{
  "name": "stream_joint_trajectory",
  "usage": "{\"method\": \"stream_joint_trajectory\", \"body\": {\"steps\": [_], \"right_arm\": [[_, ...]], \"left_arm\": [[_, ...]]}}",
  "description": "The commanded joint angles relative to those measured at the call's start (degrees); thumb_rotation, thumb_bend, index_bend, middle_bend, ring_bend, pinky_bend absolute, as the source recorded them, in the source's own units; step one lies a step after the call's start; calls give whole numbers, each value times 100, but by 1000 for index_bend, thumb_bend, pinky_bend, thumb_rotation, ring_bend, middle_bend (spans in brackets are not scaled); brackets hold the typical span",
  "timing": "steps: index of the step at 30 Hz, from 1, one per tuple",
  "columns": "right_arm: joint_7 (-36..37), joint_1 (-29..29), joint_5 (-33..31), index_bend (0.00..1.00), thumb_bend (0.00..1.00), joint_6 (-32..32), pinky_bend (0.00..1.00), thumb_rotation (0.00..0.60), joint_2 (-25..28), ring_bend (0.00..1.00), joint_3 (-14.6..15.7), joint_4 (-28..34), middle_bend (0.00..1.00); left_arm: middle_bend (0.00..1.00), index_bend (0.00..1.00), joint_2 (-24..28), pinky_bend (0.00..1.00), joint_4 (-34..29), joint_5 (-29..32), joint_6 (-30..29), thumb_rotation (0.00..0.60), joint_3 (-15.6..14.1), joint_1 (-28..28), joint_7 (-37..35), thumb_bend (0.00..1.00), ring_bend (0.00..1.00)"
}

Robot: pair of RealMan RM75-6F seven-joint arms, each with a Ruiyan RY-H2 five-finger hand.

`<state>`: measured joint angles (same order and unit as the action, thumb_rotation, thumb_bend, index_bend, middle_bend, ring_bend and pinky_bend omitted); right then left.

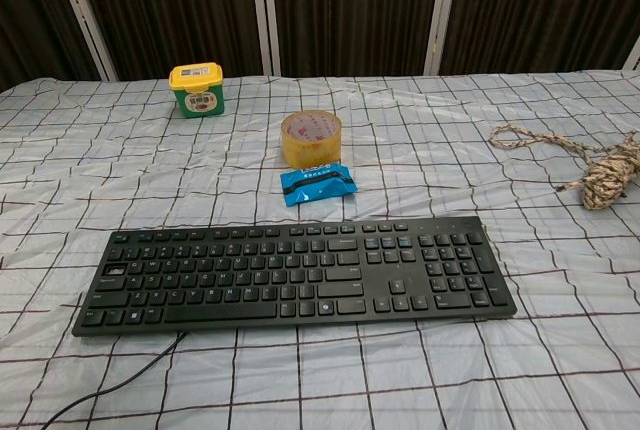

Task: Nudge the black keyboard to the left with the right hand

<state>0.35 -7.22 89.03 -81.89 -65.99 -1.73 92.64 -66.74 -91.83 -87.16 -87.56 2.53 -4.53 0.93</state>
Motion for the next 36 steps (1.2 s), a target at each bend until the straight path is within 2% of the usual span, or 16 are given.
{"method": "stream_joint_trajectory", "body": {"steps": [1,7,9,11,14,19,23,27,29,32,36], "right_arm": [[7,-8,24,0,168,19,44,600,10,0,18,0,0],[13,-24,60,0,168,42,49,600,28,0,37,22,0],[-4,-40,81,0,169,50,117,600,22,34,36,33,53],[-129,-102,158,0,169,16,292,600,-32,197,-20,29,222],[-229,-156,122,12,169,155,469,600,-45,408,0,118,403],[-409,-234,188,59,169,272,595,600,-30,621,32,232,617],[-731,-385,396,79,173,420,661,600,-54,732,67,419,741],[-1019,-501,318,92,214,638,717,600,-74,803,46,615,817],[-1295,-632,194,101,301,908,740,600,-105,839,20,748,849],[-1722,-784,-119,104,376,1275,754,600,-162,867,-17,957,870],[-2234,-934,-464,106,405,1576,758,600,-326,872,-55,1091,875]], "left_arm": [[0,0,0,0,-3,-9,-12,600,0,3,8,0,0],[0,0,-4,0,-5,5,-14,600,4,9,11,0,0],[0,0,-9,0,2,8,-8,600,7,4,21,1,0],[0,0,-18,0,2,18,5,600,13,-4,44,0,0],[0,0,-23,0,-3,14,0,600,17,-6,62,0,0],[0,0,-28,0,0,1,-2,600,11,-6,68,0,0],[0,0,-34,0,3,5,-2,600,17,-9,74,1,0],[0,0,-38,0,6,-5,-14,600,18,-7,69,0,0],[0,0,-38,0,9,-7,-18,600,22,-8,53,0,0],[0,0,-36,0,13,-3,-17,600,25,-9,36,0,0],[0,0,-28,0,13,-5,-11,600,23,-10,13,0,0]]}}
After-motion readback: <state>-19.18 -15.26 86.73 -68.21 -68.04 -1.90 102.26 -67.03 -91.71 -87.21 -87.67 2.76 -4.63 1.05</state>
